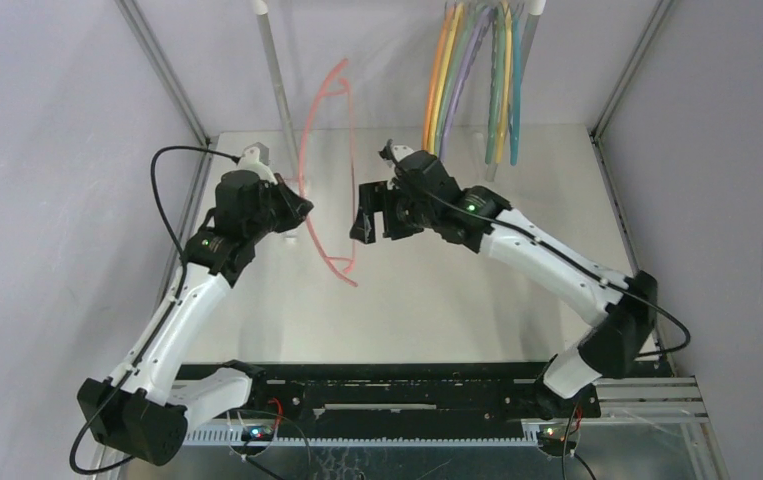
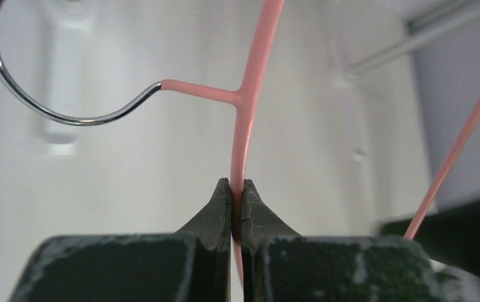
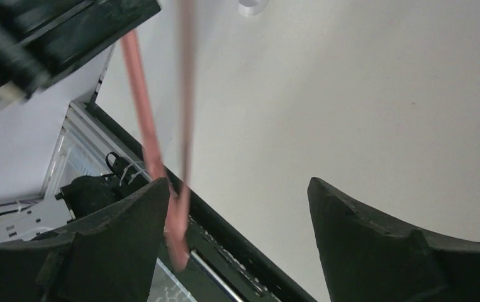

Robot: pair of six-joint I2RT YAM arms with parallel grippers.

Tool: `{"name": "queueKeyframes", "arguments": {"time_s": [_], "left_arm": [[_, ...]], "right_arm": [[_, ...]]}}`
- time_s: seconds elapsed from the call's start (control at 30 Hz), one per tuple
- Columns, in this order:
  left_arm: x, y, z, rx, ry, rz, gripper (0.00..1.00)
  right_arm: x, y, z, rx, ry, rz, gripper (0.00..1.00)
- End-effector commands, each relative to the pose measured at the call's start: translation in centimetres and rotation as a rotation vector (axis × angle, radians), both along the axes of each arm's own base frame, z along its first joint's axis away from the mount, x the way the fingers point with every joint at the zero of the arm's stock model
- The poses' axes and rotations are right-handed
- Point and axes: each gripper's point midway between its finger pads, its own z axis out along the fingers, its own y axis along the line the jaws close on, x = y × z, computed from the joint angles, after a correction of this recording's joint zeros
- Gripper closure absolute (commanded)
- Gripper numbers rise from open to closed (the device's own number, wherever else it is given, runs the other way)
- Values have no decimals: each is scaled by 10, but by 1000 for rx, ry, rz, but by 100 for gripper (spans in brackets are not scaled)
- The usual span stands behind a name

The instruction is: Organize the hangers

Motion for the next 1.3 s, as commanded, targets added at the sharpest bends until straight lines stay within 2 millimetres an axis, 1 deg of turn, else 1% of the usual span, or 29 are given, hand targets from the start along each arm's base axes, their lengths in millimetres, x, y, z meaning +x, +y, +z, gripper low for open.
{"name": "queueKeyframes", "arguments": {"time_s": [0.0, 0.17, 0.27, 0.4, 0.47, 0.57, 0.6, 0.7, 0.8, 0.83, 0.93, 1.0, 1.1, 1.17, 1.27], "left_arm": [[16, 38, -2, 209, -35, 100, 100], [26, 40, 2, 255, -37, 107, 100], [33, 39, 15, 325, -52, 105, 100], [44, 39, 42, 515, -67, 115, 100], [52, 38, 51, 574, -69, 117, 100], [64, 39, 62, 639, -74, 138, 100], [67, 38, 72, 650, -88, 147, 100], [74, 40, 91, 730, -122, 178, 100], [82, 36, 115, 824, -179, 217, 100], [85, 37, 122, 854, -193, 236, 100], [97, 30, 145, 944, -247, 269, 100], [104, 24, 156, 1001, -275, 291, 100], [114, 13, 169, 1021, -320, 313, 100], [115, 8, 182, 1016, -359, 344, 100], [112, -2, 201, 1033, -419, 387, 100]], "right_arm": [[-14, -30, 46, -25, -160, 4, 12], [-35, -48, 57, -23, -198, 13, 12], [-46, -60, 76, 5, -243, 14, 12], [-55, -81, 103, 19, -313, -5, 12], [-56, -90, 112, 11, -340, -19, 12], [-57, -98, 119, 5, -365, -28, 11], [-57, -100, 120, 7, -366, -32, 11], [-57, -103, 122, 28, -363, -34, 11], [-53, -107, 122, 42, -360, -38, 11], [-51, -109, 122, 46, -358, -38, 11], [-44, -115, 123, 59, -350, -43, 11], [-39, -121, 122, 55, -343, -53, 11], [-35, -128, 119, 54, -332, -62, 11], [-33, -131, 116, 51, -319, -67, 11], [-31, -135, 114, 44, -312, -77, 11]]}}
